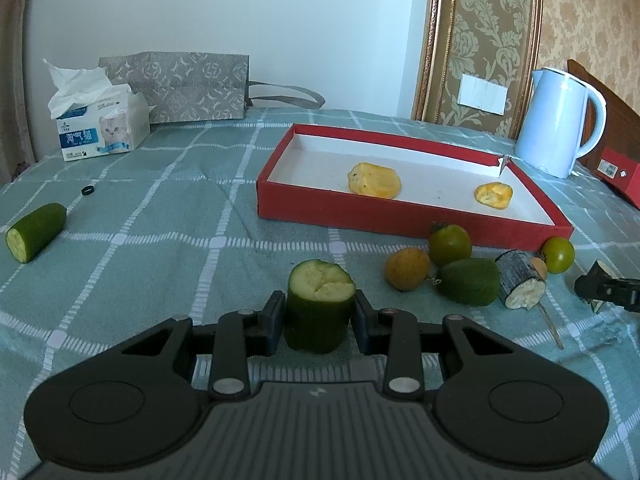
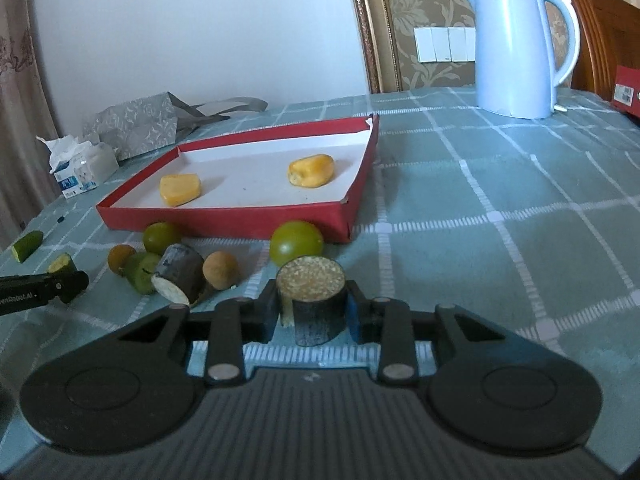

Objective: Organize fruits
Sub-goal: 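Carry the cucumber chunk with the left gripper into the red box and release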

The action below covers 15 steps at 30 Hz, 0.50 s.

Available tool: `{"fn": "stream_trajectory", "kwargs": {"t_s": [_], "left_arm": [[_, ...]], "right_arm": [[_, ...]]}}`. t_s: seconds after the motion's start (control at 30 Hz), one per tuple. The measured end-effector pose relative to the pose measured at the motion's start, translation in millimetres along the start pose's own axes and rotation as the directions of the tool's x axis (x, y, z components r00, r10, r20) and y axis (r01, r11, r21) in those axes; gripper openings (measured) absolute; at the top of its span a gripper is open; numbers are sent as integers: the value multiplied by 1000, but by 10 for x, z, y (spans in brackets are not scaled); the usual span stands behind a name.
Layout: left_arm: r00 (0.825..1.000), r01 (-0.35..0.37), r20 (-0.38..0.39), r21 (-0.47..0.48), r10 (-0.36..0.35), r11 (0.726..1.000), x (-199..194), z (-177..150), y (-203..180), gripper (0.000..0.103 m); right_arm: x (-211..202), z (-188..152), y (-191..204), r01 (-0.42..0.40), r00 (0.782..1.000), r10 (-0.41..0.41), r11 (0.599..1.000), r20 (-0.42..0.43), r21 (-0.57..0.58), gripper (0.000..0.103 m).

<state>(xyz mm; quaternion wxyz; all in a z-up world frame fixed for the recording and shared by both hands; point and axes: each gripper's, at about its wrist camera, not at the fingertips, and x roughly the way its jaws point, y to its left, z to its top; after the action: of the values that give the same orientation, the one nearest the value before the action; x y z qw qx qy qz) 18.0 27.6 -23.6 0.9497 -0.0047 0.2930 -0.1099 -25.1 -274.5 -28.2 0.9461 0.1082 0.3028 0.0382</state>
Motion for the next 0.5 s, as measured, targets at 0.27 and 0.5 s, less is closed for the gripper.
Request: {"fn": "stream_trajectory", "kwargs": {"t_s": [0.27,0.5], "left_arm": [[1000,20,17,-26,-20,999,-50,106,28,33],[996,37,81,40,-40,999,-32,485,-80,31]], "right_arm": [[12,9,13,0,1000,0,1000,-7,3,32],[12,6,13,1,1000,-1,1000,-7,0,32]]}}
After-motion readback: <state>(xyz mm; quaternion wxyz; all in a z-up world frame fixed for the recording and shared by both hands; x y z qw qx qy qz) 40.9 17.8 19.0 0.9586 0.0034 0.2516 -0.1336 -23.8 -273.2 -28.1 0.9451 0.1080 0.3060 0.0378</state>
